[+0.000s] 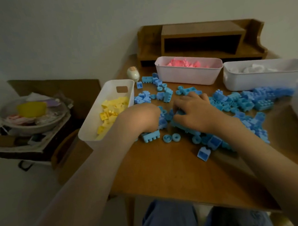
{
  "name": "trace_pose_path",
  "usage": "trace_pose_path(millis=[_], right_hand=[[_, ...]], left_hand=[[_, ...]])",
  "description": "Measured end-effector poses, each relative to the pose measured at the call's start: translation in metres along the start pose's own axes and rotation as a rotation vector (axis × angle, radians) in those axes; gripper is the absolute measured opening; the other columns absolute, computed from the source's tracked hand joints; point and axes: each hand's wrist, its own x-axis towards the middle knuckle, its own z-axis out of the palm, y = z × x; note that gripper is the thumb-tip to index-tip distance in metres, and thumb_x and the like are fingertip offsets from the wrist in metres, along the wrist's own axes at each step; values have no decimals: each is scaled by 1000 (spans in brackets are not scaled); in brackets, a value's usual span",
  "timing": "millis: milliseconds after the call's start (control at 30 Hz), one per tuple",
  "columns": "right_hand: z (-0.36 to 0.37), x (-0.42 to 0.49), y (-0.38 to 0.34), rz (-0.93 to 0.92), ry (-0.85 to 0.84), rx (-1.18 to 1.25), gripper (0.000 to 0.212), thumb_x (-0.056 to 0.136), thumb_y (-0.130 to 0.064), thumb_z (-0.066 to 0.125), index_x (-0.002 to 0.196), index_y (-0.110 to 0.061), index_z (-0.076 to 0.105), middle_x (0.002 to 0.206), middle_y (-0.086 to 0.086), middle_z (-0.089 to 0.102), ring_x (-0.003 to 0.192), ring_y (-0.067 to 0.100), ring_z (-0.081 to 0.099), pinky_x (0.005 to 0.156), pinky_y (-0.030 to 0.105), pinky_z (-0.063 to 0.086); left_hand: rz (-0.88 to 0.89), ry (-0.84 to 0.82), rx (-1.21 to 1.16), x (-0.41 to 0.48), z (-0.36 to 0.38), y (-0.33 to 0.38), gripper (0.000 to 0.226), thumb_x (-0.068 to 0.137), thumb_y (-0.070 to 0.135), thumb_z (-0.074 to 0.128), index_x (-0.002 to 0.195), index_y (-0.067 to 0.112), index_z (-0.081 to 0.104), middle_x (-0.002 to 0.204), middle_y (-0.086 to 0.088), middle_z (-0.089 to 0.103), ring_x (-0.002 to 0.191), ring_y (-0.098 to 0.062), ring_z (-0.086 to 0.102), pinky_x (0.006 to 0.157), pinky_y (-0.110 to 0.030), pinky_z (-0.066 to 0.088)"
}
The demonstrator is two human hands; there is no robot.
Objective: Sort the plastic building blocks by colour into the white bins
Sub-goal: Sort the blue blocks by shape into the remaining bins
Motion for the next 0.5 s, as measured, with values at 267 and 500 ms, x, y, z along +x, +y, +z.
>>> trace_pose_path(millis=[267, 500], right_hand=[[7, 14, 13, 86, -24, 323, 17, 93, -24, 46, 104, -18, 57, 104, 1, 58, 96, 17, 53, 80, 29, 42], [5, 14, 32, 139, 16, 417, 38, 94, -7, 38, 117, -31, 56, 106, -6, 60, 87, 4, 50, 68, 10, 36]], left_hand=[[-60, 131, -189, 10, -3, 0, 26, 91, 24, 56, 71, 13, 44, 67, -2, 41, 59, -12, 40, 48, -24, 27], [-229, 381, -529, 24, 10, 29, 58, 93, 14, 55, 140, 3, 21, 123, -16, 55, 110, -31, 55, 76, -33, 43]])
